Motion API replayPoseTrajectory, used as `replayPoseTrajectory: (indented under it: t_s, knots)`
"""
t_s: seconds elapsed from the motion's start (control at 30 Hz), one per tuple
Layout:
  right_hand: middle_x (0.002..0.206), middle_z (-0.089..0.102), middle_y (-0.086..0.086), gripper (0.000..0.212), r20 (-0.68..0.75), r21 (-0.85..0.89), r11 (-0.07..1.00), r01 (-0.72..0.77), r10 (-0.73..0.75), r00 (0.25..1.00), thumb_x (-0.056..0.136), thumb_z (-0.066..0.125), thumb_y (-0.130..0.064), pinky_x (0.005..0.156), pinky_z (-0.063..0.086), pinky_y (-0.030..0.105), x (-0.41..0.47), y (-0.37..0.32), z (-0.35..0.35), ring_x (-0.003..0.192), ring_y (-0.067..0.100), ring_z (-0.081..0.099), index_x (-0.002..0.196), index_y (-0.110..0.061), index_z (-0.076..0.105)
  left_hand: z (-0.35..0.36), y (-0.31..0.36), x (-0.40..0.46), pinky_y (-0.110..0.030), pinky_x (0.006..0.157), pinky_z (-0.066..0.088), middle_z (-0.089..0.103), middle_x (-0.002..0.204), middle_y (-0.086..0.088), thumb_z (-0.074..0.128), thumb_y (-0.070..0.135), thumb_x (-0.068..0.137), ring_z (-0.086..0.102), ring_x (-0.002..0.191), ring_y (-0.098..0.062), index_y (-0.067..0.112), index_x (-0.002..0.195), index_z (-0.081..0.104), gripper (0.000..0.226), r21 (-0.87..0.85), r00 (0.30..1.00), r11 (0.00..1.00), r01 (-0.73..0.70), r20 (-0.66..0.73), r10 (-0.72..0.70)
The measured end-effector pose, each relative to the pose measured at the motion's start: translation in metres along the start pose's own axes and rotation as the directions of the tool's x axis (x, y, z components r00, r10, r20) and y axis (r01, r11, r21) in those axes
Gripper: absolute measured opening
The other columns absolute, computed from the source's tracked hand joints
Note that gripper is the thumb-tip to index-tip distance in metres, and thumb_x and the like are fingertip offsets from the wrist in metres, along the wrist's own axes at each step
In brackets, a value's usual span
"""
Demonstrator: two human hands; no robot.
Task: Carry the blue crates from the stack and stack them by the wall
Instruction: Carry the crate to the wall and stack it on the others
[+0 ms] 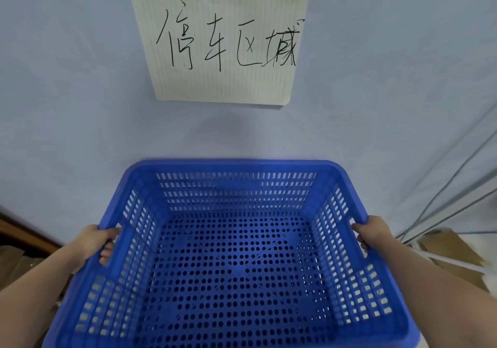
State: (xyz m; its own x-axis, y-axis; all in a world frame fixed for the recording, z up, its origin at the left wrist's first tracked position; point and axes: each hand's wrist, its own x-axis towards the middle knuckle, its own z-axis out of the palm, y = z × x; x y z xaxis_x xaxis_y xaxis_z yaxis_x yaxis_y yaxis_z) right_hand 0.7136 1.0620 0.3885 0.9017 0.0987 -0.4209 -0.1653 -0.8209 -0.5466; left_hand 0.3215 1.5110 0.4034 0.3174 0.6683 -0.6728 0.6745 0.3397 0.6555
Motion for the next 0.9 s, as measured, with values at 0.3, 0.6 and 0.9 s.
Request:
replayPoseTrajectory:
  t_s: [0.3, 0.6, 0.9]
  knots:
    - [0.064, 0.059, 0.016, 0.019, -0.056, -0.003, 1.0, 0.03, -0.03, 0.998, 0.087, 0.057, -0.013, 0.048, 0.044, 0.028, 0.0, -0.008, -0.001, 0.046, 0.026, 0.053, 0.096, 0.004, 0.056, 0.011, 0.011, -0.002, -0.018, 0.034, 0.03, 0.03, 0.046, -0.005, 0.049, 0.01, 0.097, 0.027, 0.025, -0.014, 0.009, 0.065, 0.036, 0.034, 0.005, 0.992, 0.995, -0.099, -0.083, 0.1]
    - [0.065, 0.06, 0.014, 0.02, -0.057, -0.017, 1.0, 0.01, -0.011, 0.998, 0.087, 0.056, -0.016, 0.053, 0.048, 0.032, 0.0, -0.007, 0.002, 0.05, 0.028, 0.056, 0.095, 0.002, 0.055, 0.011, 0.004, 0.001, -0.02, 0.034, 0.032, 0.032, 0.046, -0.007, 0.048, 0.009, 0.097, 0.029, 0.028, -0.016, 0.008, 0.065, 0.038, 0.034, 0.044, 0.986, 0.99, -0.13, -0.1, 0.134]
    - [0.069, 0.063, 0.014, 0.02, -0.082, -0.043, 0.999, 0.007, -0.01, 0.997, 0.085, 0.057, -0.019, 0.056, 0.049, 0.032, -0.006, -0.005, 0.003, 0.051, 0.027, 0.058, 0.093, -0.001, 0.057, 0.011, 0.0, 0.001, -0.021, 0.033, 0.034, 0.033, 0.047, -0.007, 0.048, 0.009, 0.097, 0.029, 0.026, -0.018, 0.008, 0.062, 0.038, 0.036, 0.055, 0.985, 0.99, -0.131, -0.105, 0.137]
